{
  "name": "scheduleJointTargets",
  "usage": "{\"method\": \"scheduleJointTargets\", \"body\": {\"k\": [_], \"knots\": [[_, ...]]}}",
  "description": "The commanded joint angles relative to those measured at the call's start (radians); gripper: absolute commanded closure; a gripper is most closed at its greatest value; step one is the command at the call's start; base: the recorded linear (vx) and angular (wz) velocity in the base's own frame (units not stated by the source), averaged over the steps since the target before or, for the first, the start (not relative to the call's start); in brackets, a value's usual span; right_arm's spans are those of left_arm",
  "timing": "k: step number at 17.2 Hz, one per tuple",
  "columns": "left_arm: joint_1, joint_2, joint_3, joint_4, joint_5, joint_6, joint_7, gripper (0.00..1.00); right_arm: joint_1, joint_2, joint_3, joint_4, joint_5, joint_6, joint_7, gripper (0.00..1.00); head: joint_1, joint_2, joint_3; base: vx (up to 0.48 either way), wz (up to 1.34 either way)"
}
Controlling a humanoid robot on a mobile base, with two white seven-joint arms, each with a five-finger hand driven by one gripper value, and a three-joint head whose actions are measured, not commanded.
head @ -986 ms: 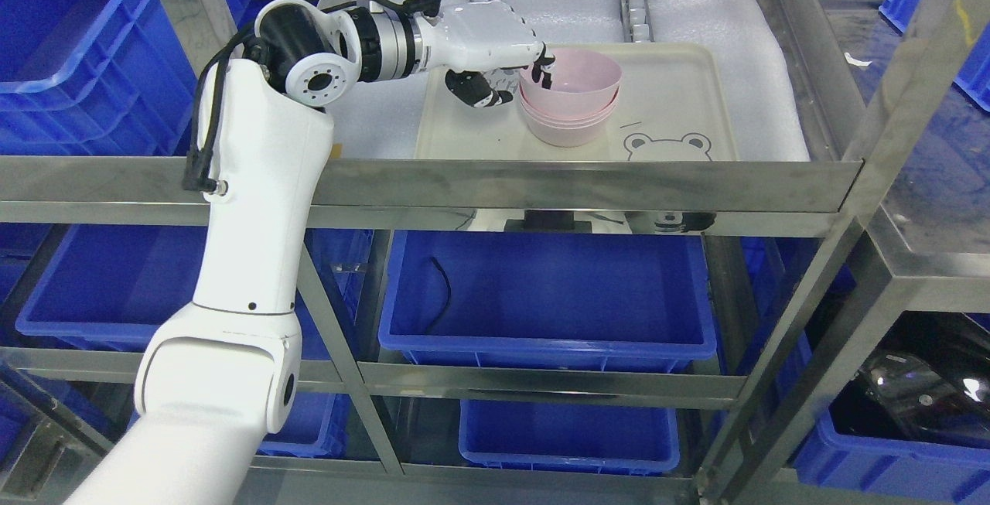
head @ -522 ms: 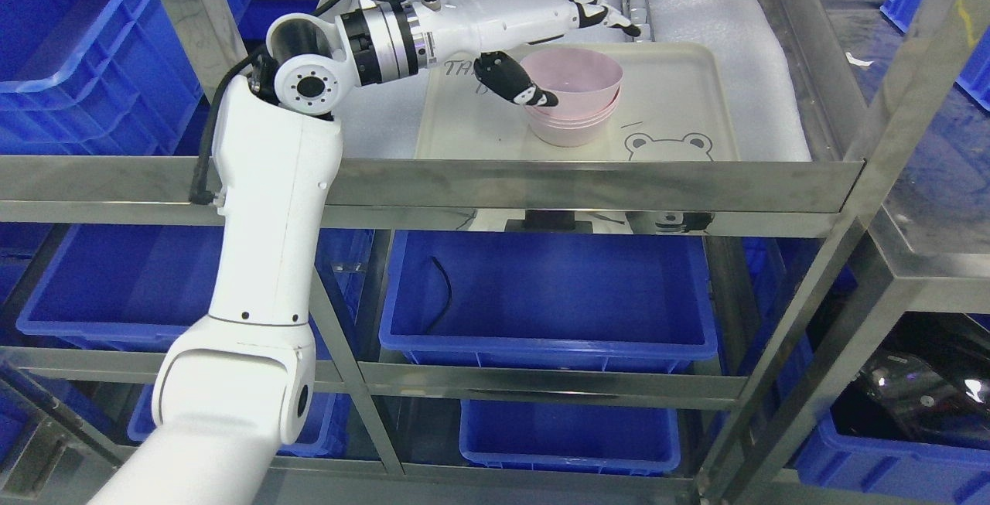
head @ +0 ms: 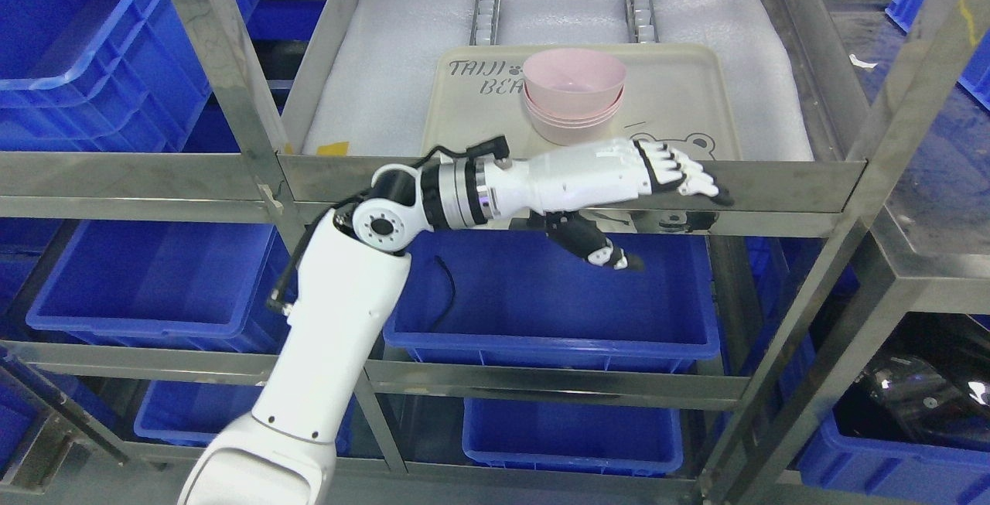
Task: Stack pink IKEA bowl on shelf middle layer
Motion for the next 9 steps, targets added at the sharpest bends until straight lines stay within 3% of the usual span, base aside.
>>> {"method": "scheduleJointTargets", "body": {"k": [1,5,9], "knots": [[0.287,0.009,-0.199,-0.073,0.006,-0.001,0.003,0.16,0.021,-0.017,0.0,-0.017,0.0,0.0,-0.005,0.0,0.0,0.0,0.0,-0.013,0.02],[0.462,0.009,-0.078,0.085,0.007,-0.001,0.05,0.14,0.021,-0.017,0.0,-0.017,0.0,0.0,-0.005,0.0,0.0,0.0,0.0,-0.009,0.07],[0.494,0.009,0.036,0.283,0.012,-0.001,0.298,0.06,0.021,-0.017,0.0,-0.017,0.0,0.0,-0.005,0.0,0.0,0.0,0.0,0.003,-0.02]]}}
